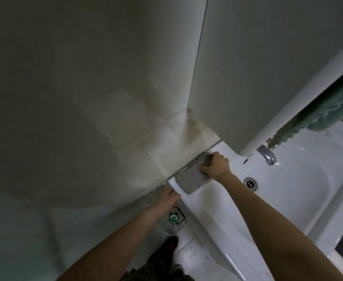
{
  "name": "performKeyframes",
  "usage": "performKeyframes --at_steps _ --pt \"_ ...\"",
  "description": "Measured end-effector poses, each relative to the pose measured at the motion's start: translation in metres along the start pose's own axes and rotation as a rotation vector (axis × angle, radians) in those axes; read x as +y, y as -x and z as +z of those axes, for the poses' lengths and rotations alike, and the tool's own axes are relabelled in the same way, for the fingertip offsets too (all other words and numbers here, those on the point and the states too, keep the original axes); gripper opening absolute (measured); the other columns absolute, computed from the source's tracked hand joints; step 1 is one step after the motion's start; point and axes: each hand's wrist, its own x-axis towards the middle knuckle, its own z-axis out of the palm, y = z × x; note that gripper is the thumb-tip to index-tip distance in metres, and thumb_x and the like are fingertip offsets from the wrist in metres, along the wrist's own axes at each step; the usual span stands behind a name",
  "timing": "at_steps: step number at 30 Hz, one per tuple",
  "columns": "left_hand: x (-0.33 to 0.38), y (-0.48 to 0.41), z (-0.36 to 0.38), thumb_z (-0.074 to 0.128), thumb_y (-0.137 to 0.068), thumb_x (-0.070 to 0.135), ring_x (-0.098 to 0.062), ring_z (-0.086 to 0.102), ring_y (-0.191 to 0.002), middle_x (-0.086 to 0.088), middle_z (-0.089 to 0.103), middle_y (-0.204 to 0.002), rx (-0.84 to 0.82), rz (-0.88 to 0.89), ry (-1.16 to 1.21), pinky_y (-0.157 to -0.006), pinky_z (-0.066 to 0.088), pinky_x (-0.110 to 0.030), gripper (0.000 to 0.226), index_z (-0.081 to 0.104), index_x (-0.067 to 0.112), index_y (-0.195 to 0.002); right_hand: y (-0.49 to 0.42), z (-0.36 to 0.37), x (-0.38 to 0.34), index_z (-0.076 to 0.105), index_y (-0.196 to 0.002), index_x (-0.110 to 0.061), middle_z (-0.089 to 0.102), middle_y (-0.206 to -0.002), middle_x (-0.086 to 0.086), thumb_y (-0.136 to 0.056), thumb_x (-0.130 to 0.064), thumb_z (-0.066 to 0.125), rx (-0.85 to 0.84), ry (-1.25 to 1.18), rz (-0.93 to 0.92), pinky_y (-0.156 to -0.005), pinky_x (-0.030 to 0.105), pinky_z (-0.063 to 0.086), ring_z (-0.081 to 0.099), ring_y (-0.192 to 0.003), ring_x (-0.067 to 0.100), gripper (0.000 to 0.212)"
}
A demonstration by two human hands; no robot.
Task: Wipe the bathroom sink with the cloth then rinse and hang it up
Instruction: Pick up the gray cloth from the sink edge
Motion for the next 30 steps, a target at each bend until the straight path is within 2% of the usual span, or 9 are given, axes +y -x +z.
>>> performKeyframes --at_steps 2,4,9,12,15,19,22,24,30 --pt "-0.005 -0.004 0.0 0.066 -0.076 0.036 -0.023 0.068 -0.096 -0.01 0.07 -0.107 -0.015 -0.016 0.013 -0.087 0.057 -0.039 0.045 0.063 0.018 -0.117 0.0 -0.003 0.004 0.061 -0.096 -0.004 0.063 -0.095 0.012 -0.076 -0.033 0.078 -0.043 -0.173 0.069 -0.076 0.033 0.051 0.059 -0.098 0.031 0.039" --pt "-0.005 -0.004 0.0 0.065 -0.075 0.034 -0.027 0.067 -0.101 -0.017 0.068 -0.113 -0.01 -0.008 0.024 -0.086 0.053 -0.035 0.043 0.064 0.016 -0.113 0.004 -0.003 0.008 0.06 -0.079 -0.008 0.063 -0.077 0.007 -0.076 -0.026 0.078 -0.085 -0.372 0.123 -0.066 0.03 0.049 0.06 -0.083 0.026 0.026" --pt "0.003 0.007 0.003 0.058 -0.091 0.023 -0.019 0.06 -0.081 -0.009 0.065 -0.093 0.002 -0.007 0.067 -0.066 0.047 -0.024 0.002 0.059 0.022 -0.093 0.033 0.0 0.016 0.066 -0.096 -0.002 0.065 -0.085 0.008 -0.077 -0.023 0.076 -0.026 -0.563 0.052 -0.07 0.034 0.049 0.059 -0.078 0.022 0.03" --pt "0.005 0.014 -0.003 0.056 -0.092 0.014 -0.017 0.057 -0.07 -0.008 0.061 -0.082 0.043 0.068 0.064 -0.059 0.044 -0.023 0.008 0.062 0.016 -0.087 0.062 -0.006 0.021 0.067 -0.084 -0.001 0.063 -0.074 0.008 -0.075 -0.022 0.077 0.061 -0.675 0.089 -0.064 0.032 0.049 0.058 -0.07 0.02 0.026" --pt "0.008 0.031 -0.012 0.051 -0.093 0.009 -0.021 0.059 -0.08 -0.012 0.062 -0.093 0.029 0.173 0.016 -0.064 0.047 -0.023 0.016 0.061 0.02 -0.088 0.108 -0.016 0.021 0.065 -0.073 -0.012 0.065 -0.074 0.005 -0.079 -0.016 0.075 0.118 -0.916 0.128 -0.063 0.028 0.054 0.062 -0.072 0.019 0.012" --pt "0.002 0.065 -0.02 0.053 -0.094 0.012 -0.015 0.061 -0.086 -0.003 0.065 -0.095 -0.019 0.332 -0.097 -0.069 0.047 -0.018 0.016 0.062 0.024 -0.089 0.183 -0.019 0.026 0.069 -0.087 -0.016 0.071 -0.084 0.0 -0.082 -0.012 0.074 0.284 -1.188 0.184 -0.062 0.018 0.057 0.068 -0.075 0.012 0.008" --pt "-0.03 0.082 -0.03 0.056 -0.092 0.009 -0.017 0.063 -0.084 -0.002 0.067 -0.09 -0.018 0.387 -0.2 -0.077 0.05 -0.027 0.019 0.064 0.025 -0.084 0.239 0.002 0.051 0.072 -0.099 -0.016 0.075 -0.091 0.001 -0.082 -0.017 0.074 0.384 -1.266 0.231 -0.067 0.021 0.057 0.071 -0.083 0.013 0.017" --pt "-0.061 0.091 -0.037 0.058 -0.09 0.009 -0.017 0.062 -0.081 0.001 0.067 -0.085 -0.022 0.382 -0.276 -0.078 0.048 -0.032 0.021 0.064 0.026 -0.082 0.278 0.026 0.07 0.072 -0.1 -0.017 0.075 -0.093 0.003 -0.083 -0.019 0.073 0.428 -1.338 0.297 -0.066 0.022 0.057 0.072 -0.086 0.015 0.017" --pt "-0.158 0.123 -0.033 0.055 -0.091 0.005 -0.024 0.059 -0.076 -0.004 0.067 -0.078 -0.003 0.201 -0.362 -0.066 0.043 -0.029 0.021 0.064 0.021 -0.081 0.401 0.117 0.134 0.067 -0.103 -0.006 0.071 -0.095 0.011 -0.084 -0.013 0.071 0.574 -1.569 0.605 -0.059 0.021 0.057 0.069 -0.085 0.024 0.021"
